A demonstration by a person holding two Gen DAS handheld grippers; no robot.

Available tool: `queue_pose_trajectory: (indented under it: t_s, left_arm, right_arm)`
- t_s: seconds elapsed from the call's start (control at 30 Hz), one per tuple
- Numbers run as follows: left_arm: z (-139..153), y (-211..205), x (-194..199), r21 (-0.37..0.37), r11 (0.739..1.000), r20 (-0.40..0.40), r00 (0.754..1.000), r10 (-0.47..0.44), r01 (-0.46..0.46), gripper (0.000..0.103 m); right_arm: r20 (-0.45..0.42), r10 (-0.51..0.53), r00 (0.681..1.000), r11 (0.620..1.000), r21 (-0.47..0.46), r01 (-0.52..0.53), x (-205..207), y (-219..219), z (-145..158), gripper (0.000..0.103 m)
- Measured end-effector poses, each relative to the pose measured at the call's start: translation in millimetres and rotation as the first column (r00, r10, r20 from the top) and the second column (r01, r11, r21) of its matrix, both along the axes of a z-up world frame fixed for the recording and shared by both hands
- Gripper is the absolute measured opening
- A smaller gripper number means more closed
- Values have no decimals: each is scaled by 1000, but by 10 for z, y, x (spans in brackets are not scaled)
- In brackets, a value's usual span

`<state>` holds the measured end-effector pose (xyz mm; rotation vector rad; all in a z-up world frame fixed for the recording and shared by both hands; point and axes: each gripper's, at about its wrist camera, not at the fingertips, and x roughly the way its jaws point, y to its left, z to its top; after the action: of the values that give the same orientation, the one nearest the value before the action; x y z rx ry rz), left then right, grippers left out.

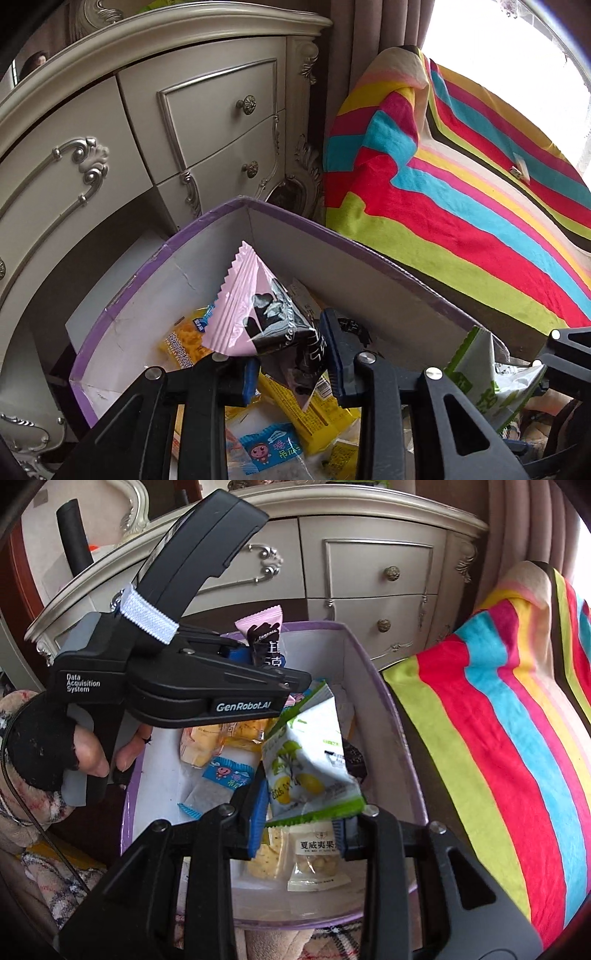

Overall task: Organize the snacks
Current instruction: 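Open both tools over the box to drop the packets, then move both tools back to the last snacks on the cloth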

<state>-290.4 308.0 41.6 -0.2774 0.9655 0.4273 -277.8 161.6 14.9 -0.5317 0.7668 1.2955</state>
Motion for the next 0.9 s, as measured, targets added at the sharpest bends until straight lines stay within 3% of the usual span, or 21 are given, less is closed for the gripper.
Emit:
queue_pose_trajectory:
  t_s: [0.07,0.13,0.17,0.63,0.8,0.9]
  left_arm:
    - [-18,49,-26,-19,999,-6,1000,30,-30,54]
    - [-18,73,-38,-11,998,-5,998,58,-59,80]
    - [-9,74,-47,-1,998,-1,998,65,-65,82]
    - [-11,-1,158,43,997,-64,995,74,-71,82]
    - [99,-258,577,5,1000,-20,1000,-6,6,82]
    - [172,-530,1030,-32,996,33,996,-81,82,83]
  right_arm:
    - [-23,7,1000,1000,2,-7,-1,15,-16,47]
    - [-39,1,999,1000,6,0,10,17,-30,65]
    - [-43,1,999,1000,8,-1,20,13,-35,66]
    - [-134,-26,991,999,42,32,345,-97,-64,71]
    - [-150,-167,974,980,87,181,871,-487,8,72]
    - [-102,-317,943,939,103,327,1367,-896,69,72]
